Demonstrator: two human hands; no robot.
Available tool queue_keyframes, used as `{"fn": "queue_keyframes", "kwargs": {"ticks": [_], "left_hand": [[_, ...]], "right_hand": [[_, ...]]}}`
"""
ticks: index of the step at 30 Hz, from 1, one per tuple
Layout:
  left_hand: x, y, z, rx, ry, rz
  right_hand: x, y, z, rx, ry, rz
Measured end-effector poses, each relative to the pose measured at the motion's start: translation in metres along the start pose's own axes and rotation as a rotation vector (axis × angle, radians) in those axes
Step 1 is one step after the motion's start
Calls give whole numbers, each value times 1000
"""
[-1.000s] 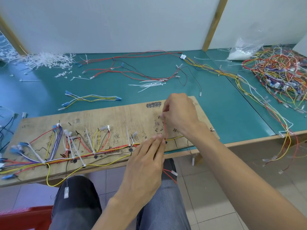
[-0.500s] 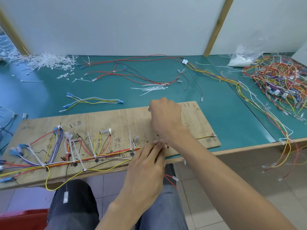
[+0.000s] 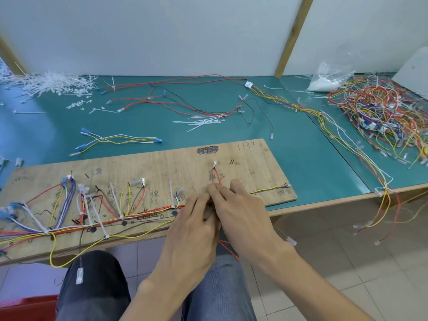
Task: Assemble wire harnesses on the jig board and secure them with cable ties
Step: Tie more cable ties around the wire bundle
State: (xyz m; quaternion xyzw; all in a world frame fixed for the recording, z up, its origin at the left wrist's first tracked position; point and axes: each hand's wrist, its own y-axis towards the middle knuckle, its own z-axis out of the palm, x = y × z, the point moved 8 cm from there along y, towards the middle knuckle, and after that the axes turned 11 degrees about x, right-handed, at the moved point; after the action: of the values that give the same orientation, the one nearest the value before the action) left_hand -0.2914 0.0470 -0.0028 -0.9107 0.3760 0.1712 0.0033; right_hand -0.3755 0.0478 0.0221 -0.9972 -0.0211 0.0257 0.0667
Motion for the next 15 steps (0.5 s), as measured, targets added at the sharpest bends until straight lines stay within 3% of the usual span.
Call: {"fn": "queue_keyframes", "kwargs": {"ticks": [4,9,15], "left_hand": [[-2,0,-1,23,9,9],[-1,-3,-2,67,-17,13],[0,-4,-12,59,-54,-31]], "right_hand": [[3,-30,8,-97,-10,44],[-4,-52,17,-313,251,13],[-14,-67,35,-502,392,-53]]}}
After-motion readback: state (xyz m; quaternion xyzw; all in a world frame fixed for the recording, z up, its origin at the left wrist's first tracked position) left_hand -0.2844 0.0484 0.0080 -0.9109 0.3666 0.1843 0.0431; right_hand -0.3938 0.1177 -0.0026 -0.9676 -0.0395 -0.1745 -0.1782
